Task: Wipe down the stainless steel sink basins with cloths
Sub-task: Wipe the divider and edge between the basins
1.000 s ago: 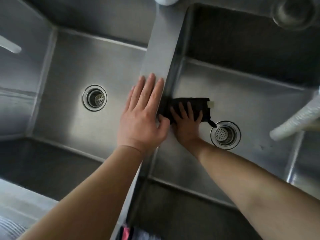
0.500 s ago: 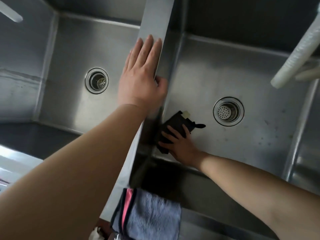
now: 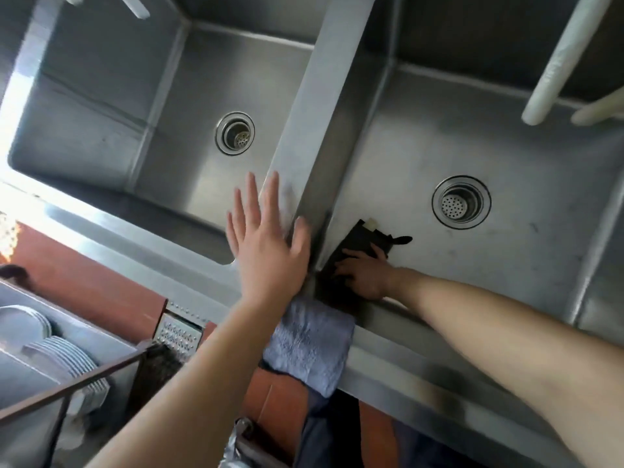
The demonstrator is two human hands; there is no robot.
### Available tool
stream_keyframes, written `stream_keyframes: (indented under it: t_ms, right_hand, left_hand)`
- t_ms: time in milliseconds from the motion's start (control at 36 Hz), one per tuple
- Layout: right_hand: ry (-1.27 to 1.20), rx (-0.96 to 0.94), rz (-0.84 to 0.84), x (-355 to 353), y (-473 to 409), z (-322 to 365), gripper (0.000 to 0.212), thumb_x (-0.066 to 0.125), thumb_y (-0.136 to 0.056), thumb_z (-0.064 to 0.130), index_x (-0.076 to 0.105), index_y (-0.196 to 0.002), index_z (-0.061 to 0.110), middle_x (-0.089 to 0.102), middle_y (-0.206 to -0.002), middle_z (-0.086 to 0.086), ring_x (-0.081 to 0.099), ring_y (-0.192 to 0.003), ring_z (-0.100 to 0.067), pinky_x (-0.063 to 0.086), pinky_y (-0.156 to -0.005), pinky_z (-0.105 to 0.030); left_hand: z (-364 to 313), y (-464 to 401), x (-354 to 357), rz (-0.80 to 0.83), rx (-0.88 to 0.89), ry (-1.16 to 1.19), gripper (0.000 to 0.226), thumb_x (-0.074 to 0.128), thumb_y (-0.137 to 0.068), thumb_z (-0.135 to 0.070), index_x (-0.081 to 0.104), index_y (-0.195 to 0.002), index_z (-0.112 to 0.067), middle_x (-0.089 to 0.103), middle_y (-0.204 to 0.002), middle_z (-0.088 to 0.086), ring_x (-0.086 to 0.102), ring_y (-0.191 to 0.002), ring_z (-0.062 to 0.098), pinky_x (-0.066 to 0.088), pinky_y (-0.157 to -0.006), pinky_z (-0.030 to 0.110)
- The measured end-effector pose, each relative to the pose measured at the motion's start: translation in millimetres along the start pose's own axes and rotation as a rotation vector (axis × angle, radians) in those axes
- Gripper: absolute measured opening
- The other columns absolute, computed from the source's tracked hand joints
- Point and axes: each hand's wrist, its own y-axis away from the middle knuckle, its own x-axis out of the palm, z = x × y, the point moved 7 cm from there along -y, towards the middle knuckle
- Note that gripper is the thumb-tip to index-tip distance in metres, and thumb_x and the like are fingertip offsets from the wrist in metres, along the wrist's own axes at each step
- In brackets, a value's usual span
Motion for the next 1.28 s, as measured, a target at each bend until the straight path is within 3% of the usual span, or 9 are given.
stream_keyframes:
  t_ms: [83,250,389,639,694,778,861,1028,1278]
  right_hand:
    - [-0.106,0.092,0.123,3,27,-17,0.043,0.038,-0.102,0.029,0.043,-0.144,0.038,0.03,-0.159,0.015,0.012,-0.151,-0.008,-0.004,-0.12,-0.051]
    - [-0.4,0.216,0.231,13,95,-56,0.029,0.05,-0.098,0.022,0.06,-0.124,0.029,0.057,-0.136,0.001,0.05,-0.126,-0.019,0.036,-0.101,-0.029]
    - [-0.459,0.305,0.168,18,139,-81,0.038,0.051,-0.099,0.013,0.057,-0.135,0.022,0.056,-0.131,0.005,0.049,-0.12,-0.014,0.032,-0.091,-0.021]
    - [-0.771,0.267,-0.209,-28,137,-98,0.028,0.059,-0.09,0.004,0.07,-0.097,0.028,0.072,-0.113,-0.005,0.064,-0.11,-0.025,0.043,-0.108,-0.042]
    - [-0.719,0.232,-0.247,-41,122,-78,0.019,0.057,-0.088,0.02,0.07,-0.099,0.031,0.073,-0.113,-0.004,0.064,-0.109,-0.023,0.045,-0.106,-0.044]
    - [-0.434,0.185,-0.238,-59,89,-33,0.048,0.041,-0.078,0.051,0.059,-0.122,0.042,0.067,-0.128,0.002,0.06,-0.121,-0.024,0.045,-0.105,-0.041]
    - [-0.28,0.09,-0.149,-52,43,13,0.048,0.043,-0.094,0.035,0.051,-0.14,0.033,0.053,-0.147,-0.002,0.045,-0.137,-0.025,0.031,-0.116,-0.042]
    - [-0.915,0.205,-0.034,-16,5,32,0.041,0.055,-0.088,0.001,0.066,-0.124,0.015,0.067,-0.124,-0.009,0.06,-0.115,-0.022,0.044,-0.103,-0.029]
    - [-1.227,0.171,0.02,-18,70,21,0.029,0.053,-0.089,-0.003,0.07,-0.104,0.015,0.071,-0.093,-0.008,0.067,-0.082,-0.017,0.054,-0.072,-0.021]
  left_hand:
    - [22,52,-9,0.041,-0.188,-0.038,0.075,0.042,-0.089,-0.046,0.013,-0.157,-0.039,0.0,-0.168,-0.006,-0.007,-0.154,0.019,-0.004,-0.125,0.041]
    - [18,97,12,0.134,-0.298,-0.186,0.08,0.039,-0.089,-0.051,-0.001,-0.157,-0.04,-0.009,-0.167,-0.007,-0.012,-0.154,0.016,-0.005,-0.124,0.047]
    - [15,97,12,0.085,-0.331,-0.226,0.082,0.035,-0.084,-0.052,0.004,-0.158,-0.037,0.001,-0.168,-0.008,-0.004,-0.155,0.018,-0.003,-0.125,0.047]
    - [11,97,13,0.062,-0.343,-0.221,0.084,0.041,-0.08,-0.048,0.01,-0.158,-0.037,0.007,-0.168,-0.007,0.0,-0.155,0.02,0.001,-0.125,0.048]
    - [11,98,13,0.068,-0.339,-0.225,0.086,0.038,-0.079,-0.049,0.009,-0.158,-0.037,0.007,-0.168,-0.007,0.0,-0.155,0.02,0.001,-0.125,0.049]
    - [11,98,14,0.067,-0.338,-0.23,0.086,0.038,-0.078,-0.049,0.009,-0.158,-0.036,0.007,-0.168,-0.007,0.0,-0.155,0.02,0.002,-0.124,0.049]
    - [11,97,13,0.046,-0.334,-0.232,0.087,0.045,-0.078,-0.045,0.012,-0.158,-0.035,0.009,-0.168,-0.006,0.002,-0.155,0.02,0.004,-0.124,0.05]
    - [14,97,15,0.029,-0.342,-0.248,0.088,0.047,-0.078,-0.044,0.013,-0.158,-0.035,0.01,-0.167,-0.007,0.005,-0.155,0.02,0.005,-0.124,0.05]
    - [18,96,16,0.055,-0.346,-0.267,0.088,0.043,-0.077,-0.046,0.011,-0.158,-0.036,0.009,-0.167,-0.007,0.004,-0.155,0.021,0.006,-0.124,0.051]
